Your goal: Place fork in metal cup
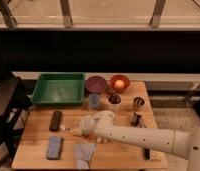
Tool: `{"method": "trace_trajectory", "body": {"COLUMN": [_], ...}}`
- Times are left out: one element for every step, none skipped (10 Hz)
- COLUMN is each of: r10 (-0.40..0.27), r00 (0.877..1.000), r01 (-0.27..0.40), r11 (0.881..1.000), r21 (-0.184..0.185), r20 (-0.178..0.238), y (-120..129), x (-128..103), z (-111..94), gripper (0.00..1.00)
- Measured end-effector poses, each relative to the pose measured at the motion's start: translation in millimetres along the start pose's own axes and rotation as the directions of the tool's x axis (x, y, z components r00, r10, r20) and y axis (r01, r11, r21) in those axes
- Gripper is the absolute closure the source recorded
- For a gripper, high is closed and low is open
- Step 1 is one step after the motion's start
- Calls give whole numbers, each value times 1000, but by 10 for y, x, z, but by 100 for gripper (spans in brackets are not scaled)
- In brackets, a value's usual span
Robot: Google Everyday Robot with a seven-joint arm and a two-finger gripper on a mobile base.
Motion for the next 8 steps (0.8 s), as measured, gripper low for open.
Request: {"method": "trace_trajectory", "body": {"r10": [0, 0, 0, 0, 0, 1, 0, 0], "r00": [1000, 1000, 1000, 1000, 1000, 1000, 1000, 1000], "r01": [0, 0, 0, 0, 0, -1, 0, 0], "r11": [1000, 1000, 1000, 1000, 1000, 1000, 1000, 1000], "r21": [0, -1, -1, 0, 0, 0, 0, 0], "r20": [0, 0, 0, 0, 0, 0, 0, 0], "y": [2, 4, 4, 2, 1, 0, -1, -1], "x": [1, 0, -1, -1, -1, -1, -2, -2], "z": [0, 0, 0, 0, 0, 0, 0, 0], "gripper": [100, 100, 100, 98, 92, 82, 70, 62]}}
